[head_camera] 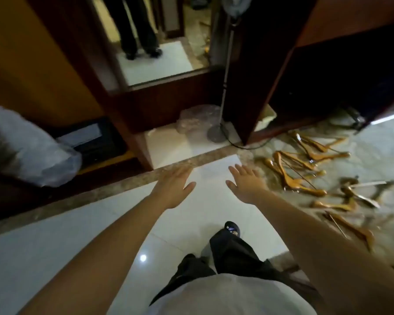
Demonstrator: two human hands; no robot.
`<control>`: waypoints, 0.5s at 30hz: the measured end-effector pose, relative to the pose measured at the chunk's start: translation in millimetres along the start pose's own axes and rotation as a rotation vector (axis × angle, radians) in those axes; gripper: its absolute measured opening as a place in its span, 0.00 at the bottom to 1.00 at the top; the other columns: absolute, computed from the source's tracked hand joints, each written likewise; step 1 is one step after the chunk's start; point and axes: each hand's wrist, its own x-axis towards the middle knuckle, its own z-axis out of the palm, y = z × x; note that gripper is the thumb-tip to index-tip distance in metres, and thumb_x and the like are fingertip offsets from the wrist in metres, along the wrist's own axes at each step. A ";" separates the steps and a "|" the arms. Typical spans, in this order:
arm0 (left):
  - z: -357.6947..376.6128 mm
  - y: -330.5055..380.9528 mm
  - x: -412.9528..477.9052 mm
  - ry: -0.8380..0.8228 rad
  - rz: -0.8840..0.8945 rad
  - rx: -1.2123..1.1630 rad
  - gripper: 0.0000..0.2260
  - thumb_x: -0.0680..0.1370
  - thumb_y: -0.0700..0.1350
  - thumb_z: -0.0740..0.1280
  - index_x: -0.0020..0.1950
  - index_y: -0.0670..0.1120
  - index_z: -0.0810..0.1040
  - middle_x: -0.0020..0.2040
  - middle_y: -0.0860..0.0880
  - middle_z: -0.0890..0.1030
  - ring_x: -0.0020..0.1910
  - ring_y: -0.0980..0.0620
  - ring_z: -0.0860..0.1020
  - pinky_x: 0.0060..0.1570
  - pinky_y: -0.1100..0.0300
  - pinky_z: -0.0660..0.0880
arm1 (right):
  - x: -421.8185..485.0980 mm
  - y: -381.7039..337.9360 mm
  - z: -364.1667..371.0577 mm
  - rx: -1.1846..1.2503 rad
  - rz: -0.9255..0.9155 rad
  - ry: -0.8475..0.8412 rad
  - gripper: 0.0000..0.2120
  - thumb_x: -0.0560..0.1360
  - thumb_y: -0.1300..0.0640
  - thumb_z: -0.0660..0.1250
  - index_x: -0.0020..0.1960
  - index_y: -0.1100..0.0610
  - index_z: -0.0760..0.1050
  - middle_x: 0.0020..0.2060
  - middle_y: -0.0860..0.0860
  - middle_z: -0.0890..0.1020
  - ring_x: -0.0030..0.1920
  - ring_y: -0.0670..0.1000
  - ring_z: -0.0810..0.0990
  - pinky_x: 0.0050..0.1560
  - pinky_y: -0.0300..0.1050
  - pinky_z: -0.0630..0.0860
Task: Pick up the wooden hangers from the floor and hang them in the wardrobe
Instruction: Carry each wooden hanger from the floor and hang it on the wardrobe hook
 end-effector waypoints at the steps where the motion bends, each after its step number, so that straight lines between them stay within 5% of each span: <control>1: 0.3 11.7 10.8 -0.007 0.035 0.010 0.26 0.81 0.55 0.52 0.76 0.47 0.55 0.77 0.48 0.58 0.75 0.48 0.58 0.74 0.51 0.57 | -4.1 13.5 -2.3 0.011 0.045 0.019 0.28 0.81 0.44 0.47 0.77 0.53 0.48 0.77 0.52 0.50 0.77 0.54 0.48 0.75 0.54 0.46; 15: 7.4 251.9 190.2 -0.257 0.321 0.236 0.26 0.82 0.56 0.49 0.77 0.49 0.49 0.78 0.50 0.51 0.77 0.50 0.52 0.74 0.52 0.50 | -40.7 274.4 -33.1 0.229 0.415 0.088 0.26 0.80 0.46 0.51 0.75 0.53 0.53 0.76 0.53 0.56 0.76 0.55 0.51 0.74 0.55 0.50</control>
